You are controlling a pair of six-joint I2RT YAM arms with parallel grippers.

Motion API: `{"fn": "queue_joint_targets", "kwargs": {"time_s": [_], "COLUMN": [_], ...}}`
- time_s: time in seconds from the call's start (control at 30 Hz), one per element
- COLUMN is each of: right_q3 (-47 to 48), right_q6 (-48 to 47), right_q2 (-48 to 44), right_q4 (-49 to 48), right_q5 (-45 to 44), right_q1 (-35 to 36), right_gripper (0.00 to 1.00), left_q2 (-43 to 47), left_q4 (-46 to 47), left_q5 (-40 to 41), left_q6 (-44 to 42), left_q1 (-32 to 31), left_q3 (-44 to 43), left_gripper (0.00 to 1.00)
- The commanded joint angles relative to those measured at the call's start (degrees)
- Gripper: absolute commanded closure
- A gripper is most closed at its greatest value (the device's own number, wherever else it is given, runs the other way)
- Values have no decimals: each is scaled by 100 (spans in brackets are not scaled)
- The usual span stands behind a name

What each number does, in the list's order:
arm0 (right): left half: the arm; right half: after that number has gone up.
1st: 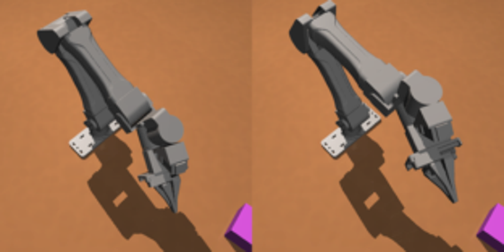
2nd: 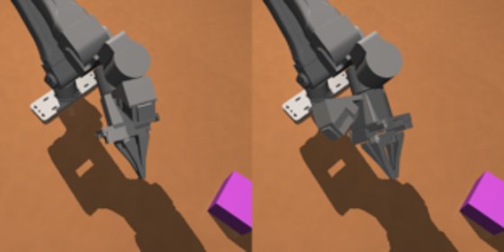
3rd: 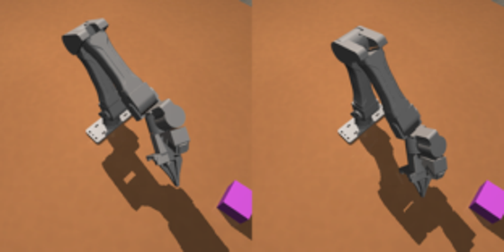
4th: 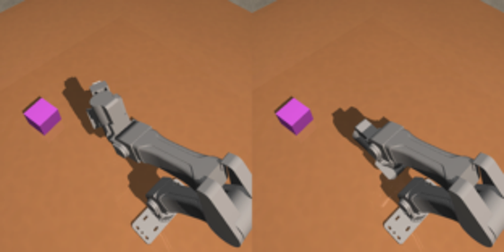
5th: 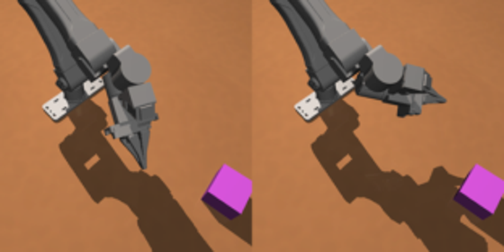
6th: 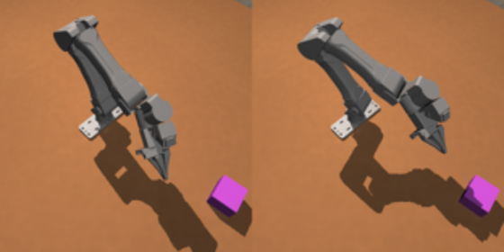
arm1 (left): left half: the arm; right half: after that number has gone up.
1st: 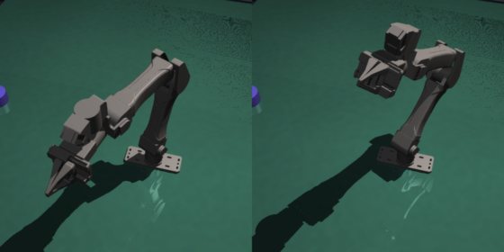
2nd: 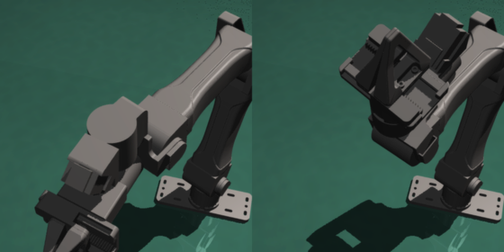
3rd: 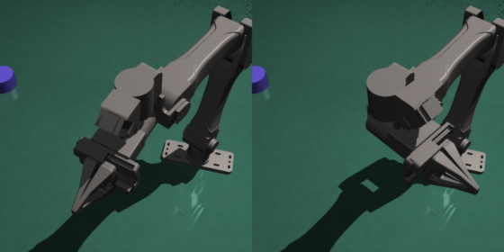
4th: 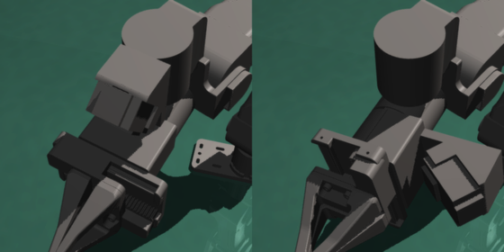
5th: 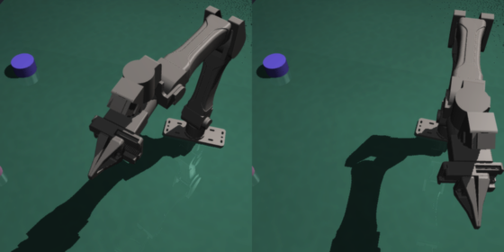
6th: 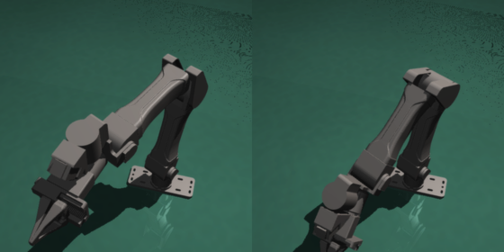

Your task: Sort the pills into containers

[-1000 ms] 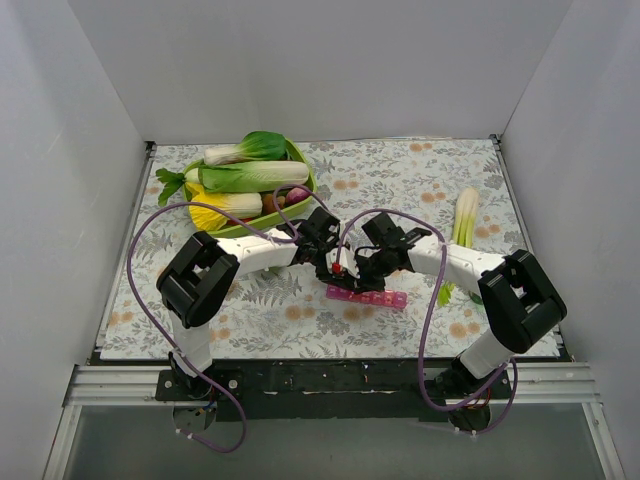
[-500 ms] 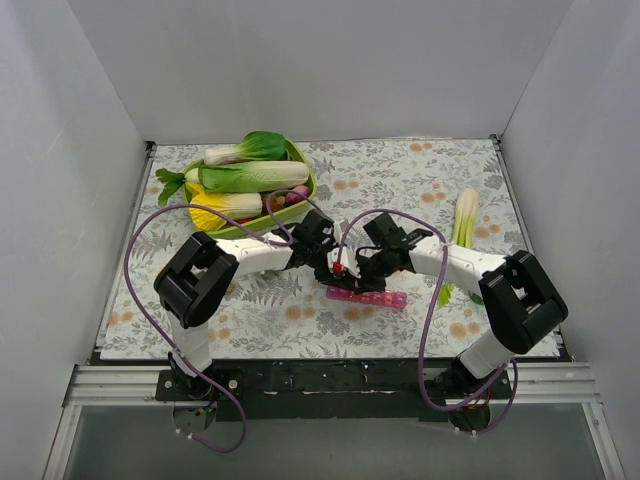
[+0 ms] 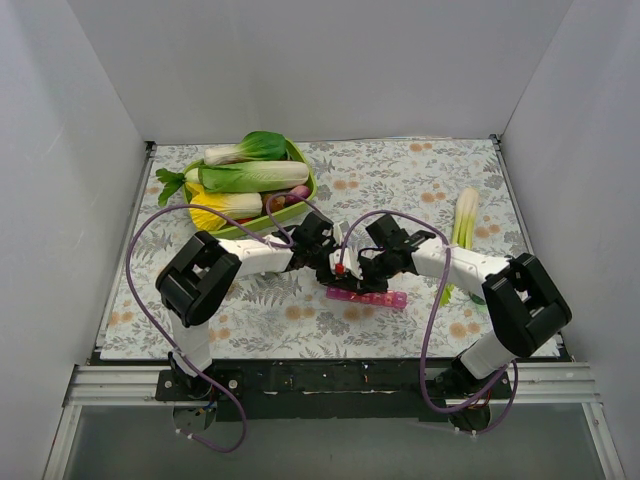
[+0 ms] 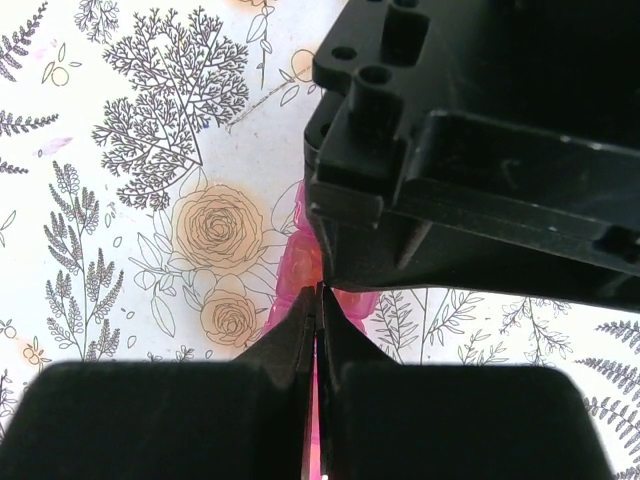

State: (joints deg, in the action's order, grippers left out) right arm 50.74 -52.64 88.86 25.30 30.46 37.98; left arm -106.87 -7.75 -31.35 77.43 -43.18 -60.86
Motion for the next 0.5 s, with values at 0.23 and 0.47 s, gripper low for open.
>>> {"fn": "queue_joint_targets", "kwargs": {"time_s": [0.23,0.47], "right_q3": [-82,-222], "right_q6": [-185,-378], "right_q2": [-483,-799], "right_q4": [115,107], "right_q5": [259,338], "right_q1": [61,61], "right_gripper": [99,99], "left_q2": [-247,-334], "left_q4": [28,63], "left_q5": [200,174], "left_q6": [-79,-87], "left_q1": [2,90], "left_q3": [285,312], "left_gripper": [94,94]}}
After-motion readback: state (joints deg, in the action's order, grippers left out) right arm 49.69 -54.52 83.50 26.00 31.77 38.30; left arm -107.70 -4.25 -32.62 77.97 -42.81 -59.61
